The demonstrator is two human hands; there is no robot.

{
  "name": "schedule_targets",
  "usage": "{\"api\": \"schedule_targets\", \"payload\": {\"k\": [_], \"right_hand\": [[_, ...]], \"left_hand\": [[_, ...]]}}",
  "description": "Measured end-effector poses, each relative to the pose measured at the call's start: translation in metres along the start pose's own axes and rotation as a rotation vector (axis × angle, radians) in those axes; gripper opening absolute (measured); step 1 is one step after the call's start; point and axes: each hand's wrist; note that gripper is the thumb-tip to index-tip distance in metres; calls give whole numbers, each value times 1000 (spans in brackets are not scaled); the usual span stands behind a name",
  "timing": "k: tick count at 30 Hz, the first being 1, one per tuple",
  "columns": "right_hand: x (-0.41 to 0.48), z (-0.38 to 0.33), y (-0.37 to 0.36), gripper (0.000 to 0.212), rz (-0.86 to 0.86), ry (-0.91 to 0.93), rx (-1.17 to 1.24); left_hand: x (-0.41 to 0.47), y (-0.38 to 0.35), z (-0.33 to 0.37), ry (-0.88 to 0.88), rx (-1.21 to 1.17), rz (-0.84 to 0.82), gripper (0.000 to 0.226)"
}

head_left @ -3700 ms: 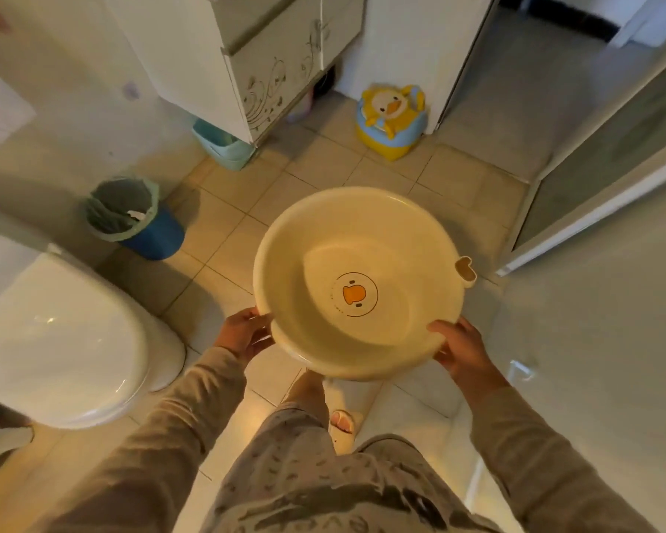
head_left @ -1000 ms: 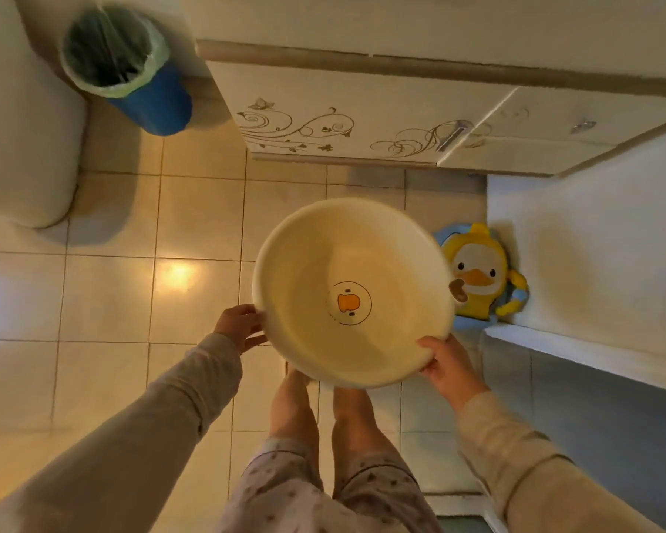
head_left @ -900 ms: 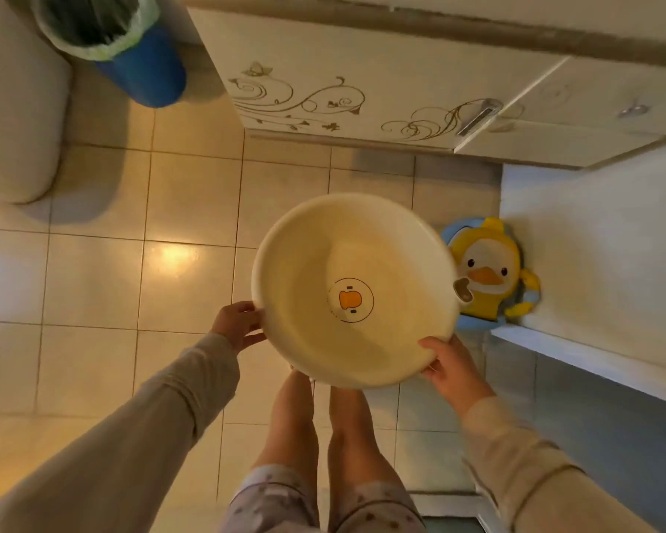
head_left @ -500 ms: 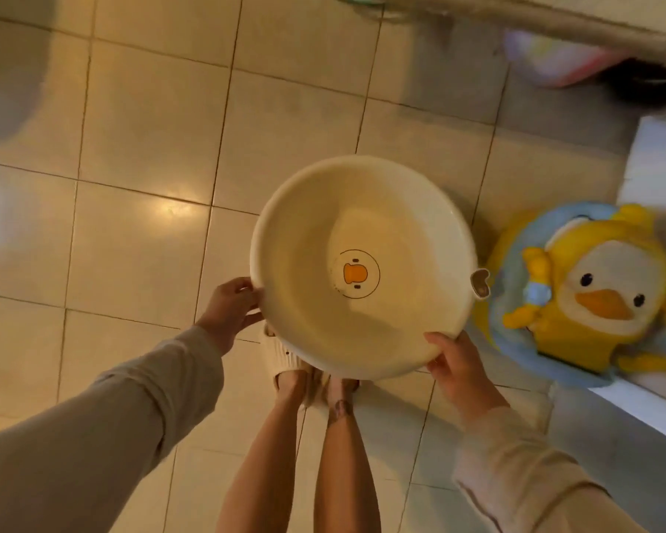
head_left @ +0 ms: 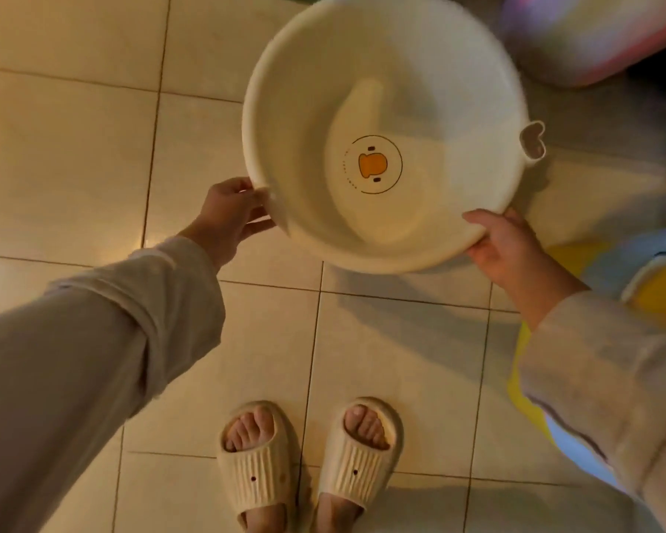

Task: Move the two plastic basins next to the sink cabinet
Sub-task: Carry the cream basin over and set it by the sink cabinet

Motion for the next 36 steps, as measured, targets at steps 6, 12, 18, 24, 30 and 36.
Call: {"api": "schedule_targets", "payload": {"k": [6,12,18,24,30,36], "right_hand": [[35,-25,-5,45,-42,58,47],[40,-36,-10,52,-52,14,2],[4,-22,1,55,44,-82,-113],[-144,42,21,49,120,-241,-553],[-352,82,18,23,56,-472,-569],[-505,57,15,12,-76,-494,-817]], "left_hand": [[37,-16,20,5,-131,-44,19],[44,-17,30,13,-66,-24,17],[11,-22,54,125,56,-27,34],[-105,0,43,265,186,-42,23],[-279,33,-8,591,-244,151,31],[-445,52,-26,814,-223,180,16]]}}
Point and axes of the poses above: each hand's wrist, its own x-axis towards the middle knuckle, its own y-axis out of the back of the hand, z = x × y, and after that the axes turned 8 degrees about -z, right-handed
